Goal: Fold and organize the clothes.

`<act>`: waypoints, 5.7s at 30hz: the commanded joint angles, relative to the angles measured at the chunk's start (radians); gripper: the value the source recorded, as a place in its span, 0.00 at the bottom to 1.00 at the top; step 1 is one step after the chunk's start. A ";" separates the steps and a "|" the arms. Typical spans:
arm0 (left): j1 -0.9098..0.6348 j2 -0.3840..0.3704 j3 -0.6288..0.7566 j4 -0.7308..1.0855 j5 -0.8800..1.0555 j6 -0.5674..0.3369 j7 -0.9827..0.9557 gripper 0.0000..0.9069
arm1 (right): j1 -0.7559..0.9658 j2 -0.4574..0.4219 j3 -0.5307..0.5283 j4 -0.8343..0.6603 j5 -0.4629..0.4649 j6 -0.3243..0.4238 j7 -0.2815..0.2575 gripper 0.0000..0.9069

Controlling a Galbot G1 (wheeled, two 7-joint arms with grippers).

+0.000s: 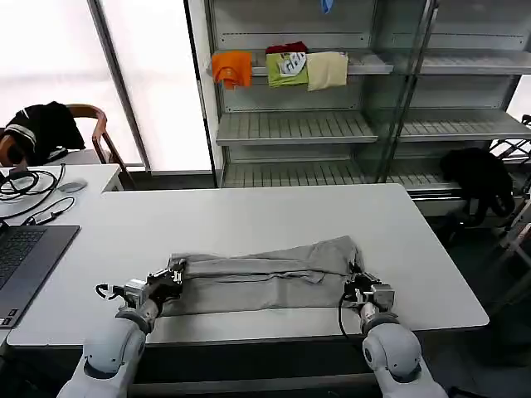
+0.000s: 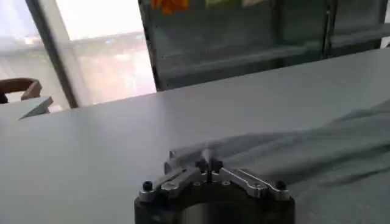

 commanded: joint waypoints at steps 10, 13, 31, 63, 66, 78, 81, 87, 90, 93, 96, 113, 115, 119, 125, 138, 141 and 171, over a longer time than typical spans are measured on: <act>0.033 -0.040 -0.036 -0.141 -0.012 0.033 -0.044 1.00 | -0.059 -0.056 0.115 0.250 0.047 0.014 0.004 1.00; 0.034 -0.069 -0.049 -0.126 -0.026 0.037 -0.069 1.00 | -0.059 -0.086 0.135 0.277 0.066 0.009 0.004 1.00; 0.035 -0.138 -0.087 -0.035 -0.053 0.044 -0.081 1.00 | -0.054 -0.128 0.147 0.300 0.106 -0.010 0.008 1.00; 0.034 -0.156 -0.083 0.025 -0.042 0.004 -0.045 0.01 | -0.016 -0.145 0.147 0.280 0.144 -0.020 0.014 1.00; 0.026 -0.139 -0.107 0.020 -0.052 -0.006 -0.043 0.01 | -0.007 -0.143 0.137 0.267 0.144 -0.015 0.015 1.00; 0.022 0.086 -0.362 0.029 -0.155 0.002 -0.037 0.01 | 0.038 -0.134 0.095 0.239 0.142 -0.017 0.017 1.00; 0.019 0.165 -0.415 0.071 -0.156 -0.003 -0.029 0.01 | 0.042 -0.139 0.095 0.243 0.144 -0.020 0.016 1.00; -0.022 0.284 -0.463 0.139 -0.152 -0.001 -0.025 0.01 | 0.031 -0.138 0.100 0.250 0.145 -0.021 0.018 1.00; -0.033 0.286 -0.451 0.120 -0.144 0.004 -0.028 0.01 | 0.020 -0.139 0.110 0.259 0.145 -0.021 0.019 1.00; -0.031 0.260 -0.410 0.056 -0.125 0.008 -0.032 0.01 | 0.013 -0.138 0.125 0.266 0.148 -0.022 0.021 1.00; -0.033 0.231 -0.339 0.000 -0.106 0.013 -0.044 0.01 | 0.003 -0.136 0.133 0.273 0.145 -0.024 0.023 1.00; -0.105 0.064 0.167 -0.072 -0.019 0.045 -0.095 0.01 | -0.060 -0.092 0.190 0.303 0.102 -0.029 0.022 1.00; -0.124 0.053 0.207 -0.052 -0.016 0.045 -0.097 0.01 | -0.066 -0.086 0.191 0.306 0.093 -0.031 0.022 1.00; -0.165 0.029 0.250 -0.024 -0.012 0.045 -0.097 0.01 | -0.088 -0.075 0.196 0.318 0.077 -0.028 0.021 1.00; -0.185 0.012 0.292 -0.009 -0.011 0.044 -0.086 0.01 | -0.101 -0.072 0.209 0.323 0.070 -0.030 0.022 1.00; -0.144 0.039 0.310 -0.075 -0.003 0.045 -0.069 0.01 | -0.127 -0.065 0.204 0.319 0.052 -0.020 0.020 1.00; -0.143 0.039 0.315 -0.101 -0.006 0.046 -0.072 0.01 | -0.131 -0.063 0.202 0.317 0.050 -0.018 0.020 1.00; -0.138 -0.037 0.289 -0.274 -0.557 0.046 -0.195 1.00 | -0.117 -0.068 0.159 0.314 0.019 -0.020 0.015 1.00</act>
